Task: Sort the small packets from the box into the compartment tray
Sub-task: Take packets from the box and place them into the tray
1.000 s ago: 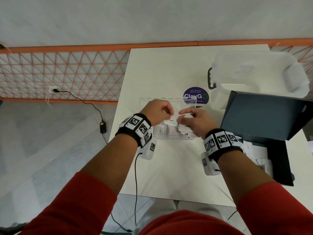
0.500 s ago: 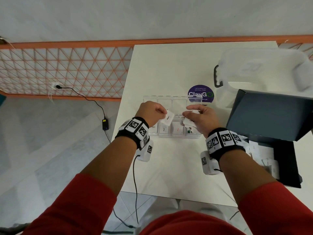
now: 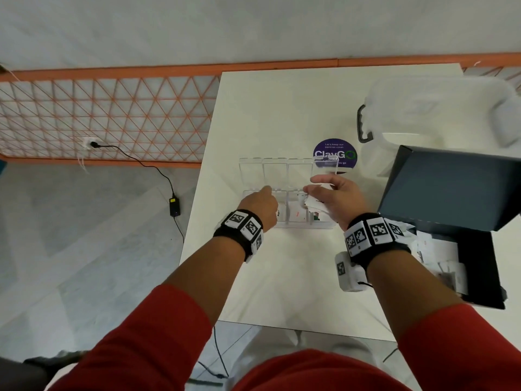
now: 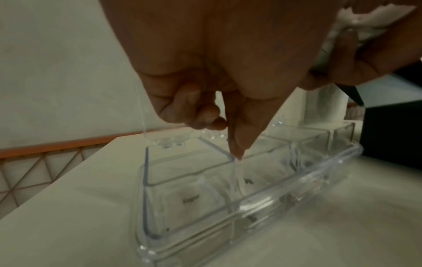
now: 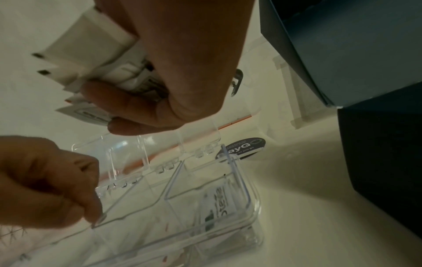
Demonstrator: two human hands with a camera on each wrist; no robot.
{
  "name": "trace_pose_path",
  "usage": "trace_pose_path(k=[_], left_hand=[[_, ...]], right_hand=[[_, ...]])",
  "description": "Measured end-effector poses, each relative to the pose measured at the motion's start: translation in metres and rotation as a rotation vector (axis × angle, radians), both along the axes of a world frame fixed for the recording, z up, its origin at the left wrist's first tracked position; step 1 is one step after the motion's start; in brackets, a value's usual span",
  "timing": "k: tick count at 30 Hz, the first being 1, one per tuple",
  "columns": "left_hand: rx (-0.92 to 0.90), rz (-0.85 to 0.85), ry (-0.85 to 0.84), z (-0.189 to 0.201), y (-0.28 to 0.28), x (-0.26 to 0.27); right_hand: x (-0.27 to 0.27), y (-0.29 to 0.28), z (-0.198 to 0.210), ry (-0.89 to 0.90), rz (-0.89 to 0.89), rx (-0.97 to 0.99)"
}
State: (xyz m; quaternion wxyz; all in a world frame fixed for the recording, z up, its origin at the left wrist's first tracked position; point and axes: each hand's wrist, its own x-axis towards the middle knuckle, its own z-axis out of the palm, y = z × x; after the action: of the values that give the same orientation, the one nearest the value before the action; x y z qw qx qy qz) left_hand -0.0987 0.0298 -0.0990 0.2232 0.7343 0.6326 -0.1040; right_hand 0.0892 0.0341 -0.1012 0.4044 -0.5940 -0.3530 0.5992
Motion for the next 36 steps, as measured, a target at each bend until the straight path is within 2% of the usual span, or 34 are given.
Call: trace_pose_path(k=[3, 5, 7, 9, 12, 14, 18, 20, 24, 30, 32, 36], left_hand=[[0.079, 0.016, -0.087, 0.009, 0.006, -0.007], [0.151, 0.056, -0.301, 0.02, 0.007, -0.009], [0.097, 0.165, -0.585, 0.03, 0.006, -0.006], [-0.048, 0.239, -0.727, 0.038, 0.004, 0.002], [-0.053, 0.207, -0.703, 0.036, 0.002, 0.009], [-0.023, 0.226, -0.748, 0.034, 0.0, 0.011], [-0.017, 0.345, -0.838, 0.032, -0.001, 0.01], [-0.039, 0.422, -0.898, 0.032, 0.0, 0.008], [-0.052, 0.49, -0.975, 0.034, -0.002, 0.008], [-0.123, 0.415, -0.89, 0.041, -0.002, 0.003], [-0.078, 0.452, -0.883, 0.042, 0.0, -0.002], [0.09, 0.611, -0.718, 0.041, 0.005, -0.025]], right_hand=[[-0.002, 0.0, -0.002, 0.02, 0.013, -0.018], [-0.006, 0.0, -0.001, 0.041, 0.021, -0.024], [-0.009, -0.001, 0.001, 0.056, 0.033, -0.019], [-0.012, -0.001, 0.004, 0.032, 0.049, -0.007], [-0.017, -0.001, 0.007, 0.011, 0.048, -0.016], [-0.017, -0.002, 0.009, 0.045, 0.065, -0.024], [-0.008, -0.009, 0.014, 0.359, 0.135, -0.079], [-0.002, -0.012, 0.014, 0.444, 0.144, -0.105], [0.002, -0.014, 0.011, 0.388, 0.112, -0.096], [-0.009, -0.018, 0.01, 0.24, 0.02, -0.085], [-0.011, -0.018, 0.008, 0.209, -0.024, -0.086], [-0.007, -0.017, 0.006, 0.211, -0.058, -0.103]])
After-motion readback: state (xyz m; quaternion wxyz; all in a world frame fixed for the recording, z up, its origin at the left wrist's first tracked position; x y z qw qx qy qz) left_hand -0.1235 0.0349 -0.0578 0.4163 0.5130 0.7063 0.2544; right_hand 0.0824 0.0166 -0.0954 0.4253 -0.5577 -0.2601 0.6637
